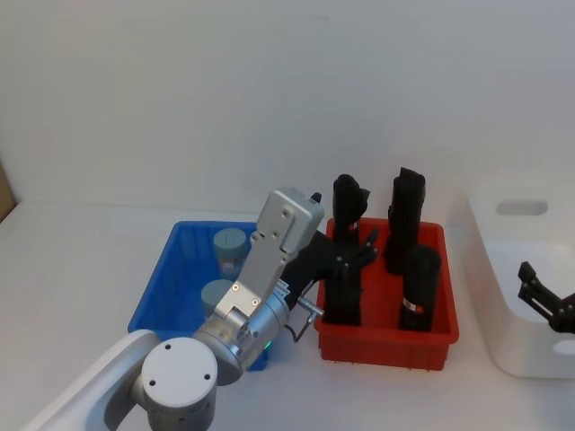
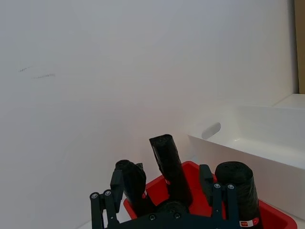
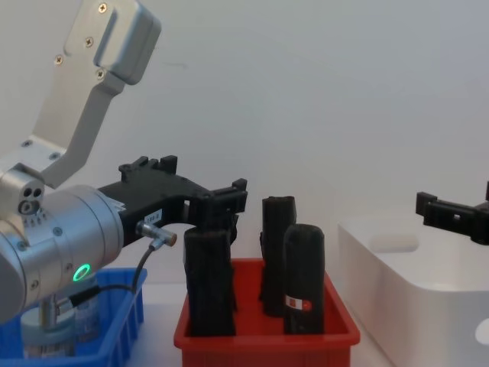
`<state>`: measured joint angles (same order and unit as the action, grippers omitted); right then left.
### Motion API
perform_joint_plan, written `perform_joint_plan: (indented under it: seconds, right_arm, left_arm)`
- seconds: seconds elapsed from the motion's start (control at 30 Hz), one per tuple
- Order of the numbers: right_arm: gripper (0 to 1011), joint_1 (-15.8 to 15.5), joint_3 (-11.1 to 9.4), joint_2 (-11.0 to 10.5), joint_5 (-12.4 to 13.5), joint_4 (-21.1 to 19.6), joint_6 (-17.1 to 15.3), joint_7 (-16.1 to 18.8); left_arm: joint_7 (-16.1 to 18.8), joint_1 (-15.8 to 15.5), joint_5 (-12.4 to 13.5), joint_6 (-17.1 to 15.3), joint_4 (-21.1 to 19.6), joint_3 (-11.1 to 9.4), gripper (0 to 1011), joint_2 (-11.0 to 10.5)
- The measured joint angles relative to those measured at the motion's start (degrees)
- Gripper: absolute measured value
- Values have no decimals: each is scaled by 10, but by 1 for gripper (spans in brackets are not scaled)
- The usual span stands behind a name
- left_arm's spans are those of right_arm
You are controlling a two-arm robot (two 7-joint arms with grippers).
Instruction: Pick the cotton swabs from the blue box and place them into the white box.
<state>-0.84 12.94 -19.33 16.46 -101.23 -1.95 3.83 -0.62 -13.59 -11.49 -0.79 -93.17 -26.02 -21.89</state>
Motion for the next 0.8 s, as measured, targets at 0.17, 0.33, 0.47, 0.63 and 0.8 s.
perform_joint_plan:
  seconds: [0.17,0.33,0.47,0.63,0.8]
  right_arm:
    - [1002,0,0,0,0,0,0,0]
    - [1002,0,0,0,0,0,0,0]
    - [1002,0,0,0,0,0,0,0]
    - [1002,0,0,0,0,0,0,0]
    - [1001,0,0,0,0,0,0,0]
  left_arm:
    - [0,0,0,0,0,0,1002,0]
    - [0,0,0,0,0,0,1002,0]
    - [0,0,0,0,0,0,1003,0]
    - [0,0,0,0,0,0,1002,0]
    - [0,0,0,0,0,0,1002,0]
